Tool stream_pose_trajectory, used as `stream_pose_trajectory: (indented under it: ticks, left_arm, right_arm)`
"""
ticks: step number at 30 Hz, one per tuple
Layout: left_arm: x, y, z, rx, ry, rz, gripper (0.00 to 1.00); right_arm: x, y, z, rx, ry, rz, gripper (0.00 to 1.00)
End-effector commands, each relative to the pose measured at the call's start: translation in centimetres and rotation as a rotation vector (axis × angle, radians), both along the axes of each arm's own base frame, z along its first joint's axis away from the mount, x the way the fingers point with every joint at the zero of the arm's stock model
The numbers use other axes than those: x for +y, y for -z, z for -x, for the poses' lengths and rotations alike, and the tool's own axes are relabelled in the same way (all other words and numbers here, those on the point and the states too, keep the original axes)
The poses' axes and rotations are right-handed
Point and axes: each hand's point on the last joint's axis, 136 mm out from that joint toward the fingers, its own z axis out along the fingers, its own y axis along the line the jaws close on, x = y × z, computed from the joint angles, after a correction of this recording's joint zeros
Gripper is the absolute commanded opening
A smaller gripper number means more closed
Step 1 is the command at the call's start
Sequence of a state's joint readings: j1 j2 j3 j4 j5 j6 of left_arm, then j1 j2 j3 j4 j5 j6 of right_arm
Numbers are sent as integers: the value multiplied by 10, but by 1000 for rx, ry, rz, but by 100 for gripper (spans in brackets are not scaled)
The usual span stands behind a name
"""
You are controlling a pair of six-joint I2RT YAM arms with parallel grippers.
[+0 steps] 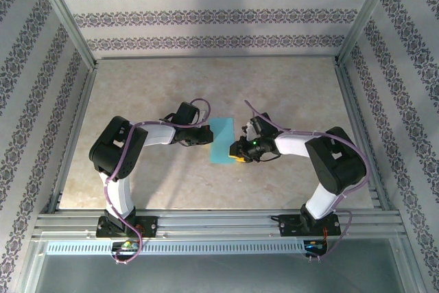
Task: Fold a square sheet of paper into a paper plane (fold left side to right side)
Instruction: Fold the triangle a second time at the center of the table.
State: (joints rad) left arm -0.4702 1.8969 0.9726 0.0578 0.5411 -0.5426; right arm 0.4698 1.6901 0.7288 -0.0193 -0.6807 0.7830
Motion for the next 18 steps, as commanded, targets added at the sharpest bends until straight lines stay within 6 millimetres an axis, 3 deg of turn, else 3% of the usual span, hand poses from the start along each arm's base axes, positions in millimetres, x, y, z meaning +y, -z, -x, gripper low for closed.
stream_pose_trajectory:
  ticks: [1, 8, 18]
  left_arm:
    - [12, 34, 26, 107, 2, -102, 6]
    - [11, 34, 27, 105, 6, -106, 6]
    - [11, 34, 27, 102, 5, -105, 6]
  right_arm:
    - [6, -5, 0, -13, -14, -38, 28]
    - [3, -10, -9, -40, 6, -34, 34]
    - [5, -14, -37, -63, 24, -71, 34]
